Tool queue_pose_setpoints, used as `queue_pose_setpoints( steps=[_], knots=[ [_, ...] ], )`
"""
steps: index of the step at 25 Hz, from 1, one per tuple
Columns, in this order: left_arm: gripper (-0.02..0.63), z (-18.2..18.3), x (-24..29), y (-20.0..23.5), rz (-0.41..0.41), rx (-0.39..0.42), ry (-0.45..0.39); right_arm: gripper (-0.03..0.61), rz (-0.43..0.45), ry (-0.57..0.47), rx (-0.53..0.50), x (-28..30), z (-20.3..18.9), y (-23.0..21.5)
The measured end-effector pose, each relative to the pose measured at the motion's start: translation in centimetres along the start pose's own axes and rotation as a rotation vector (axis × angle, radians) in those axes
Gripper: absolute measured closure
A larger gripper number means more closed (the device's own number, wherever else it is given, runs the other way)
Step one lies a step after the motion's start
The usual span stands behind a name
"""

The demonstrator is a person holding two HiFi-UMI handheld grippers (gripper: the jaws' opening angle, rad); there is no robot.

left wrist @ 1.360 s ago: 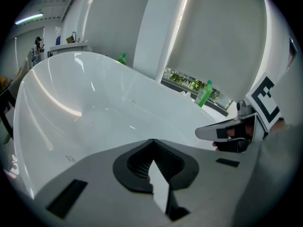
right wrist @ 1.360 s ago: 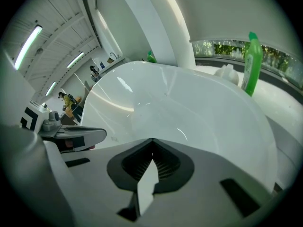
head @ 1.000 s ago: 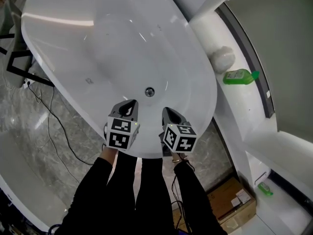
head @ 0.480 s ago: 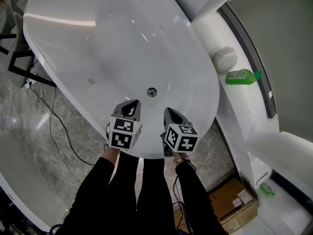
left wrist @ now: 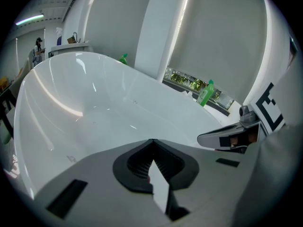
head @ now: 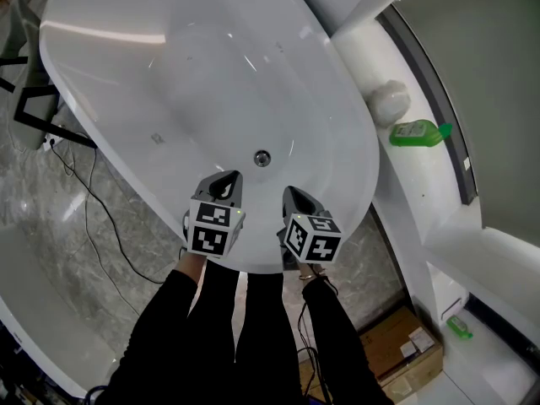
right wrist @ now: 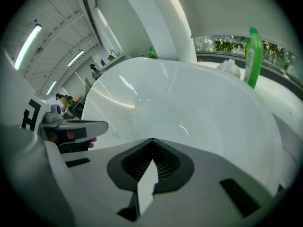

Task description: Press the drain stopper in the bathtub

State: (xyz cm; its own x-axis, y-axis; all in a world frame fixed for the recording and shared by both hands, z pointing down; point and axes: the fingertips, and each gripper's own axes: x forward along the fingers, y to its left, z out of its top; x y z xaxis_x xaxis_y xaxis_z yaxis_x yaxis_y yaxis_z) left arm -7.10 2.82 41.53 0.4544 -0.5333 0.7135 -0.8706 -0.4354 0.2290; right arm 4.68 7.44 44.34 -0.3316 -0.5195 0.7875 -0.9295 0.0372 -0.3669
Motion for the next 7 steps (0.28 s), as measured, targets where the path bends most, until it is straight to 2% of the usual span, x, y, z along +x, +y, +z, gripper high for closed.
queue_pose_setpoints(
  steps=[7],
  knots=[
    [0.606,-0.29,0.01,0.01,0.0,-0.002,0.003,0.577,0.003,0.005,-0.001,0.18,-0.27,0.12]
  ],
)
